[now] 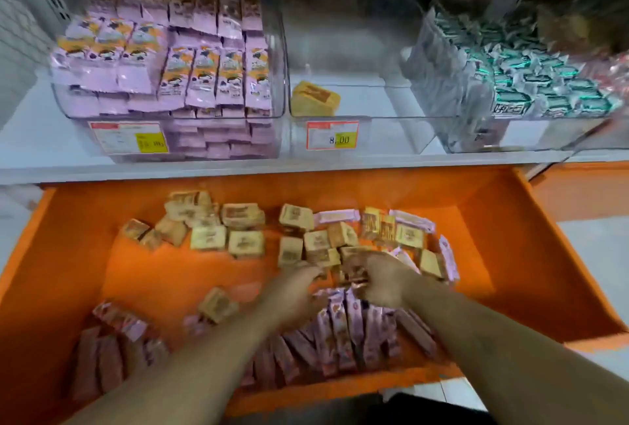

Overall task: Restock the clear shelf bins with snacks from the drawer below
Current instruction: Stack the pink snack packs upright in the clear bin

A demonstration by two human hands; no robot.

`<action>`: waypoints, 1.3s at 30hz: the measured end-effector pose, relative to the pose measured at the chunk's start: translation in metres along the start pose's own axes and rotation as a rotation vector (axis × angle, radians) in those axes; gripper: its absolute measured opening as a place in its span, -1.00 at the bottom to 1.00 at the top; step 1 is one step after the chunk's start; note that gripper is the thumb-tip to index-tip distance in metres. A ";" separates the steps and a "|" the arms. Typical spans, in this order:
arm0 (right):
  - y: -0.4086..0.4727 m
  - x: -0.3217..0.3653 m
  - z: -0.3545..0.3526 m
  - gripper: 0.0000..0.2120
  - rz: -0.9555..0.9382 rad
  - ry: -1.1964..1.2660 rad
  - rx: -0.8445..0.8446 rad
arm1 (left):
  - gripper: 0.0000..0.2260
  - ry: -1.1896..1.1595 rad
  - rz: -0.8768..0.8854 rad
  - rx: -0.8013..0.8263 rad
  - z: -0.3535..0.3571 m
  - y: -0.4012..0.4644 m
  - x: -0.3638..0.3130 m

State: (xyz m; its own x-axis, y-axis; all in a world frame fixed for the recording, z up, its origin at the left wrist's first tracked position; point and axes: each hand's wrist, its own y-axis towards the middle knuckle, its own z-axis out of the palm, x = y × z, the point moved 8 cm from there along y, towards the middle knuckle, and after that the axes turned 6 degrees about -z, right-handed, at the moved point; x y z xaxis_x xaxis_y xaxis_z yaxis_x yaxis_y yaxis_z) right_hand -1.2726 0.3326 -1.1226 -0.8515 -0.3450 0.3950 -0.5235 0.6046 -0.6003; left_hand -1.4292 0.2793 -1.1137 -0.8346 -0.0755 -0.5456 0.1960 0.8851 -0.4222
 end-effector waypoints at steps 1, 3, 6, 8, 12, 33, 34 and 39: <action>0.004 -0.008 0.011 -0.63 -0.001 0.004 0.032 | -0.58 0.011 -0.011 0.037 0.015 0.009 0.005; 0.007 -0.022 0.028 -0.50 -0.005 0.007 0.084 | -0.62 0.038 -0.037 0.118 0.039 0.024 0.011; 0.013 -0.030 0.038 -0.43 -0.012 0.000 0.132 | -0.57 0.054 -0.058 0.218 0.063 0.040 0.018; 0.017 -0.031 0.041 -0.42 -0.012 -0.030 0.161 | -0.49 0.035 -0.068 0.268 0.074 0.044 0.022; 0.018 -0.029 0.041 -0.62 -0.044 -0.054 0.130 | -0.55 -0.009 -0.110 0.222 0.082 0.049 0.027; -0.075 0.115 -0.131 -0.86 -0.212 0.296 -0.211 | -0.73 -0.449 -0.166 0.018 -0.141 -0.072 -0.012; -0.088 0.131 -0.144 -0.85 -0.258 0.363 -0.229 | -0.74 -0.497 -0.146 0.018 -0.156 -0.085 -0.020; -0.130 0.198 -0.183 -0.85 -0.445 0.636 -0.328 | -0.75 -0.705 -0.079 -0.067 -0.214 -0.140 -0.045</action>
State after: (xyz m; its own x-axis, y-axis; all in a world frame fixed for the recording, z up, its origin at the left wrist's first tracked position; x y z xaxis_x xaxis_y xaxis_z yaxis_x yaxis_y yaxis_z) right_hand -1.3678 0.3168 -0.8394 -0.3366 -0.1900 0.9223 -0.6866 0.7198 -0.1022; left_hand -1.5292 0.2570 -0.8757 -0.3085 -0.3997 -0.8632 0.0976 0.8893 -0.4467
